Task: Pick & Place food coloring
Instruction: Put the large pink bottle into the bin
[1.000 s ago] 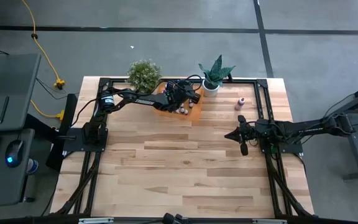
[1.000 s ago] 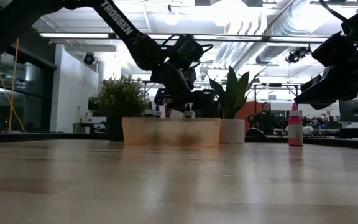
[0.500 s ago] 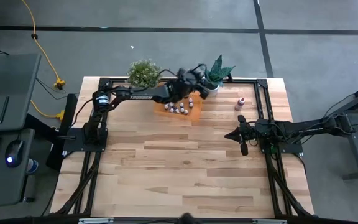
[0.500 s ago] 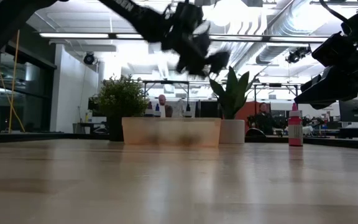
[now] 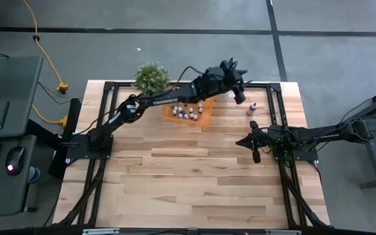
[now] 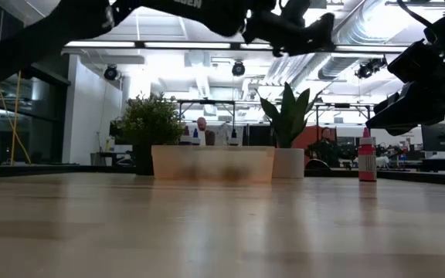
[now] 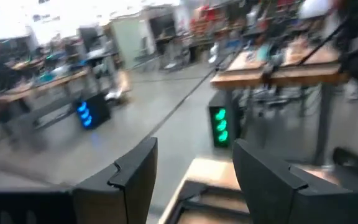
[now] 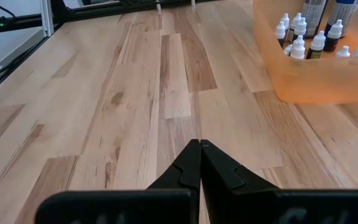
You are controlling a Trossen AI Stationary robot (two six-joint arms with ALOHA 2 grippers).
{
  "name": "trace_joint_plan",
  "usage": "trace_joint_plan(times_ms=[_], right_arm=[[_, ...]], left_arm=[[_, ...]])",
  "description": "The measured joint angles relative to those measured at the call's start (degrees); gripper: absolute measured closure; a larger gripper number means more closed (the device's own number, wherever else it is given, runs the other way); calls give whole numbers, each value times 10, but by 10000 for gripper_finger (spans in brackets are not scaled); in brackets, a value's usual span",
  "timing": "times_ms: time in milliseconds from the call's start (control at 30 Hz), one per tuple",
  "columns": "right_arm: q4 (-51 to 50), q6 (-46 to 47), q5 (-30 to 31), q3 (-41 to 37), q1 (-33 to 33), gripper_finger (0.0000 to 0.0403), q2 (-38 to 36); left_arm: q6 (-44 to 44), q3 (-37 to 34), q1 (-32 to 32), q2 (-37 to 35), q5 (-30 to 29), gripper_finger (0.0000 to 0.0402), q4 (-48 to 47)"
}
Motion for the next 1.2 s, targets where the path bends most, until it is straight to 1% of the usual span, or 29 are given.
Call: trace_joint_plan(times_ms=[33, 167, 233, 300, 367, 433, 500, 600, 667, 933, 1033, 1200], right_arm=[[0, 0, 0, 0, 0, 402, 0], [0, 0, 0, 0, 0, 402, 0], [2, 0, 0, 0, 0, 402, 1], [2, 0, 0, 0, 0, 402, 0], [2, 0, 0, 0, 0, 402, 0], [1, 0, 0, 0, 0, 402, 0], [1, 0, 0, 0, 0, 402, 0], [1, 0, 0, 0, 0, 402, 0], [0, 0, 0, 0, 0, 402, 0], [0, 0, 0, 0, 0, 402, 0], [0, 0, 0, 0, 0, 402, 0], [0, 0, 0, 0, 0, 402, 0]], left_arm=[[4, -9, 0, 2, 11, 199, 28], [25, -8, -9, 13, 96, 199, 50], [50, -10, -10, 23, 127, 199, 40], [79, -10, -14, 46, 145, 199, 47], [96, -11, -18, 64, 145, 199, 52], [90, -6, -18, 79, 138, 199, 49], [57, 10, -21, 97, 119, 199, 54], [-7, 6, -20, 106, 97, 199, 54], [-19, 10, -20, 119, 80, 199, 65], [-33, 8, -17, 143, 100, 199, 34], [-44, 10, -17, 151, 100, 199, 43], [-69, 9, -17, 155, 98, 199, 29]])
